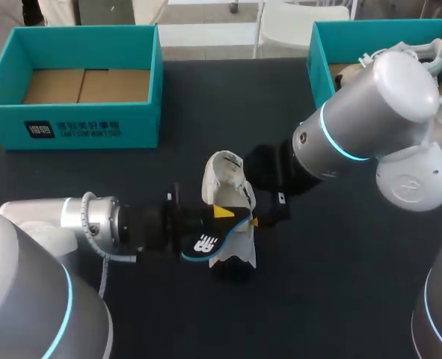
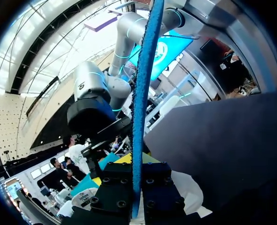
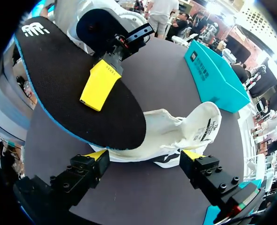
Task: Take the shoe out of the shoebox, open the shoe tongue, remove and reinsert the insole, then place the shoe into the shoebox
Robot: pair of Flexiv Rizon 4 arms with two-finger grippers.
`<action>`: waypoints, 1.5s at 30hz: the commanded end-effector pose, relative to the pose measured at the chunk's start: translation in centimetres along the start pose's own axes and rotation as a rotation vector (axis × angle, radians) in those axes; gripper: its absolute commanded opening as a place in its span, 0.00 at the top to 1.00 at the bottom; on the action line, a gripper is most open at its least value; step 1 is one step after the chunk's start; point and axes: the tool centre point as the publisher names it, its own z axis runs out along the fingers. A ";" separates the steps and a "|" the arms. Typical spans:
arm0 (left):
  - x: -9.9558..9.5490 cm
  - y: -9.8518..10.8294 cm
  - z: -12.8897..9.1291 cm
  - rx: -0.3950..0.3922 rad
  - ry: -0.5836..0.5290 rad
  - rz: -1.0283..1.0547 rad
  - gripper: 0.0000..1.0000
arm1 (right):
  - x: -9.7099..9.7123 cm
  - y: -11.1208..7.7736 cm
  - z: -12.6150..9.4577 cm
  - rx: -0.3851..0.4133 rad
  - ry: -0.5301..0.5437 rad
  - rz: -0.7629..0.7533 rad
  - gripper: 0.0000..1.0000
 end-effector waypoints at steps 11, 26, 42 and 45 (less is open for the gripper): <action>0.1 4.2 1.5 -0.035 0.023 -0.005 1.00 | 0.1 0.0 0.1 0.001 -0.002 0.000 0.00; -0.5 9.0 1.0 -0.113 0.059 0.006 1.00 | 0.1 0.0 0.1 0.001 -0.002 0.000 0.00; -1.3 8.0 1.5 -0.098 0.058 0.002 0.77 | 0.1 0.0 0.1 0.001 -0.002 0.000 0.00; -1.7 7.2 1.5 -0.083 0.054 0.008 0.76 | 0.1 0.0 0.1 0.001 -0.002 0.000 0.00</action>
